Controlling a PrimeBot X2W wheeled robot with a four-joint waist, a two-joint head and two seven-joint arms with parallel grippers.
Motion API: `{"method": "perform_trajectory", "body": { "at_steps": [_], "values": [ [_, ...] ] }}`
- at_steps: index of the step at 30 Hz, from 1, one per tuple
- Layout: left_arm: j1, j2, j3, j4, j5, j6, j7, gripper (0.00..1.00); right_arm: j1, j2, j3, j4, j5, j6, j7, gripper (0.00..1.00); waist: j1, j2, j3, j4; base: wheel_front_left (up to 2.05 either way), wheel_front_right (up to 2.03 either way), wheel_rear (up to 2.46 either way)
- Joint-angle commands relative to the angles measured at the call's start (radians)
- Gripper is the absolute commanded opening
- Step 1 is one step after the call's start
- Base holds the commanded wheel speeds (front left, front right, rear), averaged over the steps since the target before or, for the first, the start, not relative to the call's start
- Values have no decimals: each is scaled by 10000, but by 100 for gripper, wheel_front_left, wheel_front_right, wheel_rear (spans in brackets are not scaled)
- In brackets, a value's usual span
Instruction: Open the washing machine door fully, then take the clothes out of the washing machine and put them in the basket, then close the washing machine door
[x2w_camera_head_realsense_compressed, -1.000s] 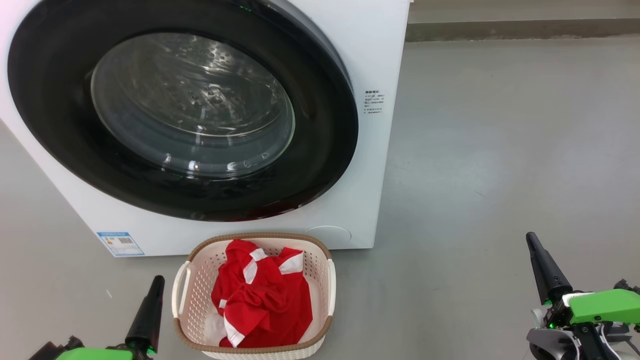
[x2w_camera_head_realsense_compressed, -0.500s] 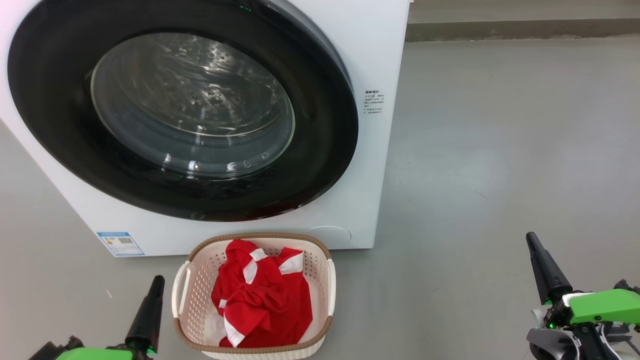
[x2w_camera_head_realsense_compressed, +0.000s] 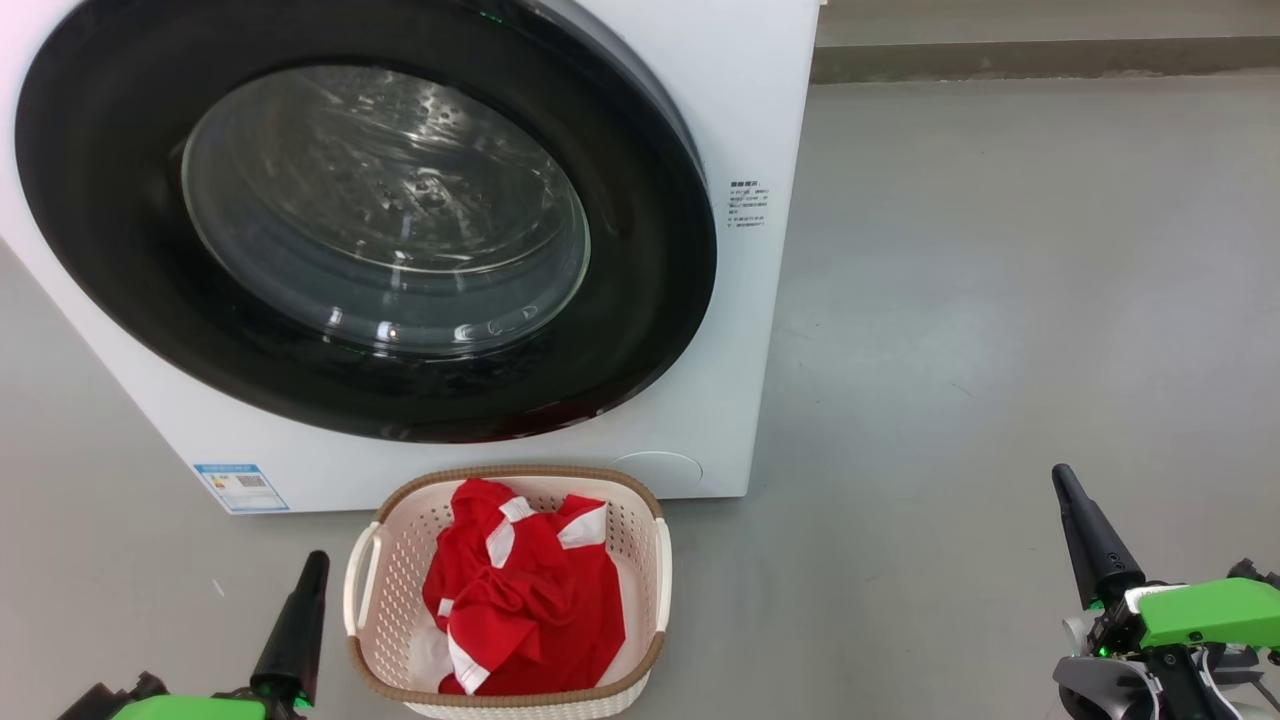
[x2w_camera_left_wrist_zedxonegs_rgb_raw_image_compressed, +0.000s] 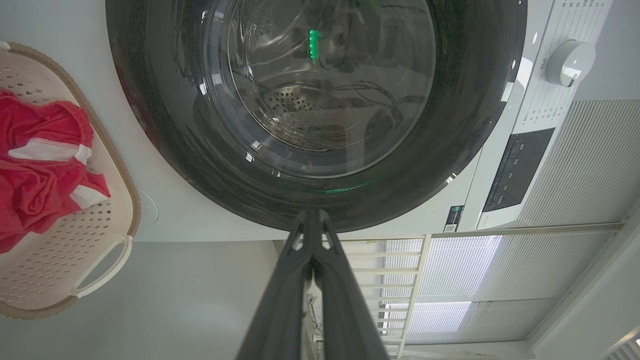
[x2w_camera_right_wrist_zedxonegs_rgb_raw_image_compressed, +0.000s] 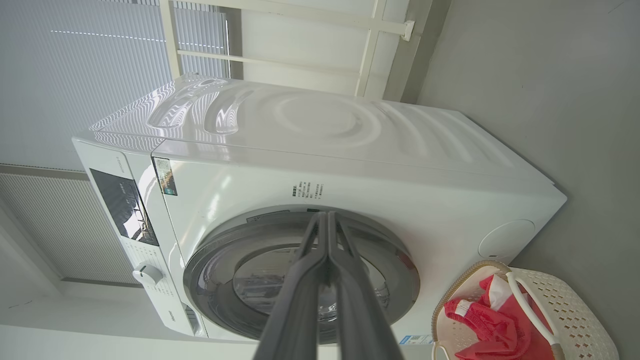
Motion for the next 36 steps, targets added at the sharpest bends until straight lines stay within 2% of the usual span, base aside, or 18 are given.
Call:
{"method": "perform_trajectory", "body": {
  "at_steps": [1,36],
  "values": [
    [-392,81,327,-265,-66,-69,35,0,-404,-56,135,-302,-1,6,57,0,0,0,0,0,0,0,0],
    [-392,81,326,-265,-67,-69,34,0,-405,-51,128,-301,-7,6,63,0,0,0,0,0,0,0,0]
  ]
}}
